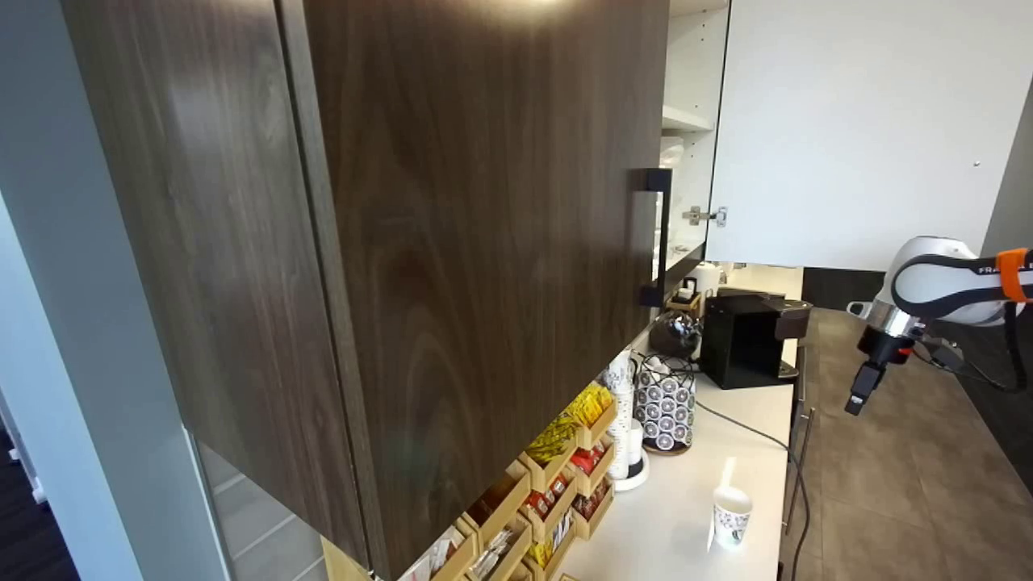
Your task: Pick up the coffee cup from the counter and put it on the bottom shelf of the open cabinet
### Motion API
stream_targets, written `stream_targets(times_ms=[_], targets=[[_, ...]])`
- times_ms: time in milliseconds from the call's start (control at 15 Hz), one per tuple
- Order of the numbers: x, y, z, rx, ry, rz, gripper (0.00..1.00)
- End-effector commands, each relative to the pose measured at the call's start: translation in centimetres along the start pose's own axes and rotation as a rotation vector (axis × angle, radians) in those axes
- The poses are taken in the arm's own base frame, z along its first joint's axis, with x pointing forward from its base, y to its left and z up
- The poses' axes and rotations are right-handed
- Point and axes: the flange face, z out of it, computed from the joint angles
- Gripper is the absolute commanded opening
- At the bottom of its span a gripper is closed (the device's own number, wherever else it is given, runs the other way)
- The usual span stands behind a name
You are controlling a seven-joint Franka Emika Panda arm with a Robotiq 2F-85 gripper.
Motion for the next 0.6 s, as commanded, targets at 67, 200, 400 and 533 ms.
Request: stream_targets(times_ms=[67,200,400,533], targets=[[0.0,0.0,0.0,0.0,-0.001,0.0,1.0],[0.0,0.0,0.0,0.0,-0.001,0.0,1.0],[1.6,2.1,3.8,0.08,-0.029,0.003,1.0],[3.0,2.7,6.7,0.106,-0.054,-0.003,1.0]])
